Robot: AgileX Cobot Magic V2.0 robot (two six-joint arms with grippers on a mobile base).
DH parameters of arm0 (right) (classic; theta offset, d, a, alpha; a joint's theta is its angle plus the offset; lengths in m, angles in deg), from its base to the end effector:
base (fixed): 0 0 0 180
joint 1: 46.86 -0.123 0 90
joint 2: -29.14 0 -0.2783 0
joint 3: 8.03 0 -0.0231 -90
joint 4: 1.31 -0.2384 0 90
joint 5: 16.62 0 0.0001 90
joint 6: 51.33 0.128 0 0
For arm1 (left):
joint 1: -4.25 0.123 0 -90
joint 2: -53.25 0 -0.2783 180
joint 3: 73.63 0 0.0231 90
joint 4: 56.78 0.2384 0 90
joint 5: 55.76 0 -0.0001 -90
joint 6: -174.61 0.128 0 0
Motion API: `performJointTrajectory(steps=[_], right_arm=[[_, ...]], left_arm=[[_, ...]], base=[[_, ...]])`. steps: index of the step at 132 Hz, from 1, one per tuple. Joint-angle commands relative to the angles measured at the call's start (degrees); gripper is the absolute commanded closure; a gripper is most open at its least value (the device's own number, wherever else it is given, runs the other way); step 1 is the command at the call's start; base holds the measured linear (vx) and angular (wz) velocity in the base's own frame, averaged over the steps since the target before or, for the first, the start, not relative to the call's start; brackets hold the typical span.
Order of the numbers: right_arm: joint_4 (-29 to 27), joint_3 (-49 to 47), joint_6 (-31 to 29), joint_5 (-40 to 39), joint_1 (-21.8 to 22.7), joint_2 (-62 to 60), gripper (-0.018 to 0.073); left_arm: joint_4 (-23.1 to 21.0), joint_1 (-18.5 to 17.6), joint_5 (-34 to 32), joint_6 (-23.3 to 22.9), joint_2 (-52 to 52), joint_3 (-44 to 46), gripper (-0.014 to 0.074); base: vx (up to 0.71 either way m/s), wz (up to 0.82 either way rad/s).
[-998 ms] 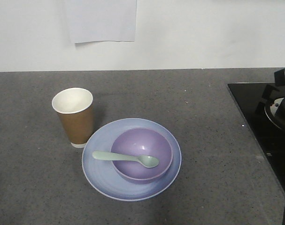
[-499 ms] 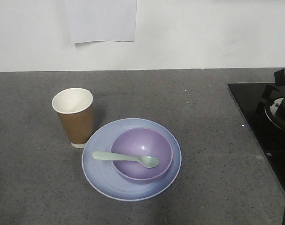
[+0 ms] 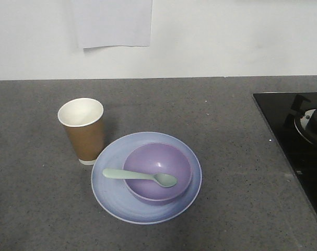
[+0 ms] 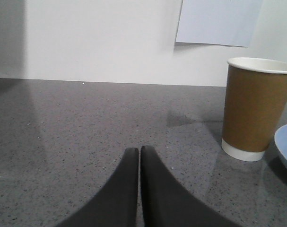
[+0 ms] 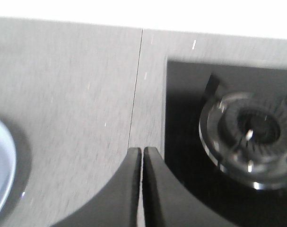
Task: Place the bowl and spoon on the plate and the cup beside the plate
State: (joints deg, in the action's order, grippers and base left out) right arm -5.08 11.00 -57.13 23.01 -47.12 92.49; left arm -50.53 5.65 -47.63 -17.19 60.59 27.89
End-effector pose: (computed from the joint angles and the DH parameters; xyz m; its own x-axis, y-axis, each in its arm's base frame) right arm 0.2168 0.0064 0.3585 -0.5265 -0.0528 -0.8486 -0.0668 0.9976 -0.0207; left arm 0.0877 0.0041 0.1902 -0.0638 -0.0994 -0.9930 -0.0462 0.9943 -0.0965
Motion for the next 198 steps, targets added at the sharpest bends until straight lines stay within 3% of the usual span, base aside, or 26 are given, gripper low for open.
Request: performJointTrajectory(steps=[1, 27, 64, 91, 137, 198], right_arm=[[0.31, 9.91, 0.81, -17.21, 0.23, -6.39, 0.0561], [0.64, 29.84, 4.48, -31.97, 0.13, -20.45, 0.0561], [5.86, 44.36, 6.25, -33.62, 0.13, -35.91, 0.0561], [8.61, 53.63, 6.25, -38.96, 0.13, -45.36, 0.0561], [8.37, 60.08, 10.76, -40.46, 0.13, -56.35, 0.0561], [7.69, 60.02, 10.79, -40.12, 0.2, -56.29, 0.0561]], left_arm=[[-0.42, 0.09, -3.87, -0.61, -0.88, -0.57, 0.0604], [-0.42, 0.09, -3.87, -0.61, -0.88, -0.57, 0.0604], [-0.42, 0.09, -3.87, -0.61, -0.88, -0.57, 0.0604], [-0.42, 0.09, -3.87, -0.61, -0.88, -0.57, 0.0604], [-0.42, 0.09, -3.87, -0.61, -0.88, -0.57, 0.0604], [-0.42, 0.09, -3.87, -0.61, -0.89, -0.57, 0.0603]], base=[[0.0, 0.0], [0.0, 0.0], [0.0, 0.0], [0.0, 0.0], [0.0, 0.0], [0.0, 0.0]])
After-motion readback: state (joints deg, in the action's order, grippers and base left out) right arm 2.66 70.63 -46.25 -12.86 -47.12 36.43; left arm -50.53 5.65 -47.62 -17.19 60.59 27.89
